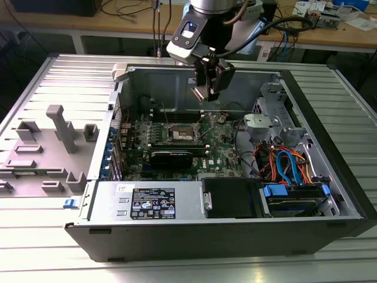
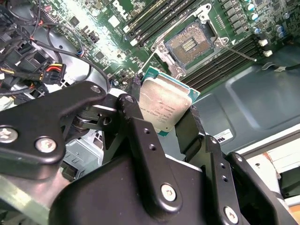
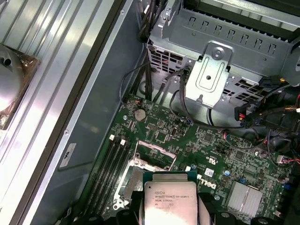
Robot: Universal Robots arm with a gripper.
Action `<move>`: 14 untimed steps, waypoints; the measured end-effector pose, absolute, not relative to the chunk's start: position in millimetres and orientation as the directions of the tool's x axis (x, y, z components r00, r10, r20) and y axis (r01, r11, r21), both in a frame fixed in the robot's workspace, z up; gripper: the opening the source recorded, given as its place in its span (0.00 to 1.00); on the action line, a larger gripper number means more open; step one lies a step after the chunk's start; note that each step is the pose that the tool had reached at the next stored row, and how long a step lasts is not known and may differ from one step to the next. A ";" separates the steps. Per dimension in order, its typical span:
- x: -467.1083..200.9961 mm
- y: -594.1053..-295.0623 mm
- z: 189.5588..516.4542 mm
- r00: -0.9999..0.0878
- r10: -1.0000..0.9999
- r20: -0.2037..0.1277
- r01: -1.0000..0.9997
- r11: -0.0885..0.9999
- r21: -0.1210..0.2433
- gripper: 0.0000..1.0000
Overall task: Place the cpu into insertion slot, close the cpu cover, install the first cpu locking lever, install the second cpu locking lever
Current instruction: 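Place the cpu into insertion slot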
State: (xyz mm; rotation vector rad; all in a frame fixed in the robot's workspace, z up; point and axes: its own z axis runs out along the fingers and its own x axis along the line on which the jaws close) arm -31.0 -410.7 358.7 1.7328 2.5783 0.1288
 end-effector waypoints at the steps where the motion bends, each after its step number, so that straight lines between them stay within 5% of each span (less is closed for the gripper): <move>1: -31.0 -410.7 358.7 -0.370 0.929 0.019 0.926 0.367 0.087 0.55; 14: -31.0 -410.7 358.7 -0.287 0.958 0.019 0.955 0.284 0.087 0.55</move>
